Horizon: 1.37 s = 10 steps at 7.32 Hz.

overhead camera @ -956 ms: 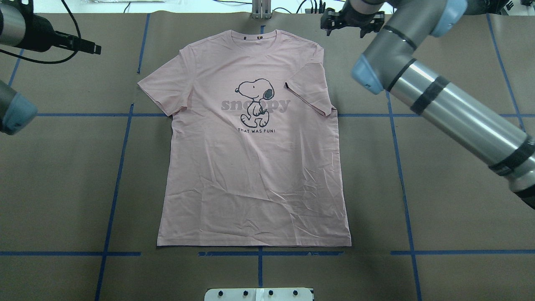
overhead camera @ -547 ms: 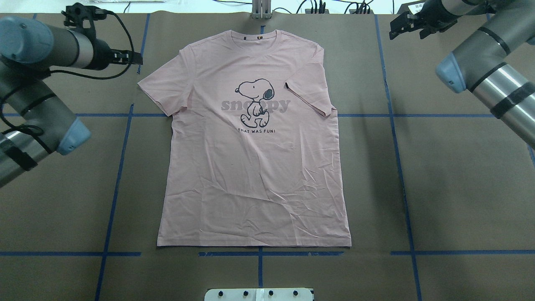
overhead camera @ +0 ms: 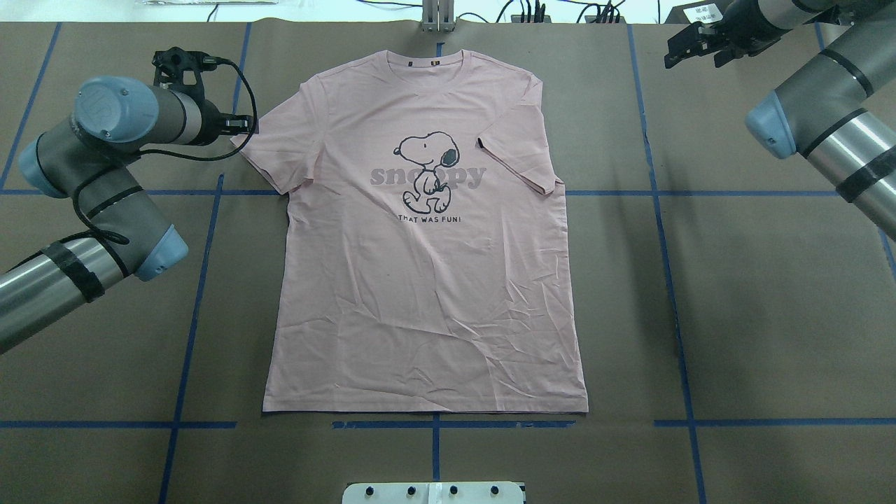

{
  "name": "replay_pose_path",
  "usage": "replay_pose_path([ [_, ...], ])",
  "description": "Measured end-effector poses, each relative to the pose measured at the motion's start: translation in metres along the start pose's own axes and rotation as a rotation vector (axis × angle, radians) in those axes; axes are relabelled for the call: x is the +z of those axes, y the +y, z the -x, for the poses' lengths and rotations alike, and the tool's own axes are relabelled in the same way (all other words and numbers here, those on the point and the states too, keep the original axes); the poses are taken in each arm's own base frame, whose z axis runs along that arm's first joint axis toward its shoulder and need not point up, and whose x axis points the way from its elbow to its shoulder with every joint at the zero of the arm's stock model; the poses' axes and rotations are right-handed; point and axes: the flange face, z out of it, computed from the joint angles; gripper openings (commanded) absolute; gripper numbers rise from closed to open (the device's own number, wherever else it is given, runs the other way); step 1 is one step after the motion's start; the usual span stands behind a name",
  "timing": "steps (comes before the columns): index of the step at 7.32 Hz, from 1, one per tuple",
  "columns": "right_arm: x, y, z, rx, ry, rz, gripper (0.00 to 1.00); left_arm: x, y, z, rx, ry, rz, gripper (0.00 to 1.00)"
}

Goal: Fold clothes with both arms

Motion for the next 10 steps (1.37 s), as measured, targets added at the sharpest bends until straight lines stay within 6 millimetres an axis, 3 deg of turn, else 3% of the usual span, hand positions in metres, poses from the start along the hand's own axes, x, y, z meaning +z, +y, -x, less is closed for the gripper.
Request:
replay_pose_path([
  [2,0.000,0.001,-0.001,0.001,0.001,0.000,1.00,0.008,0.010,-0.003,0.008,-0.006,0.014,0.57],
  [8,0.001,0.002,-0.004,0.004,0.005,0.000,1.00,0.014,0.014,0.003,0.023,-0.021,0.023,0.55],
  [9,0.001,0.003,-0.005,0.005,0.006,0.001,1.00,0.016,0.015,0.004,0.024,-0.025,0.025,0.48],
  [10,0.002,0.004,-0.005,0.006,0.007,0.001,1.00,0.017,0.015,0.005,0.025,-0.028,0.025,0.14],
])
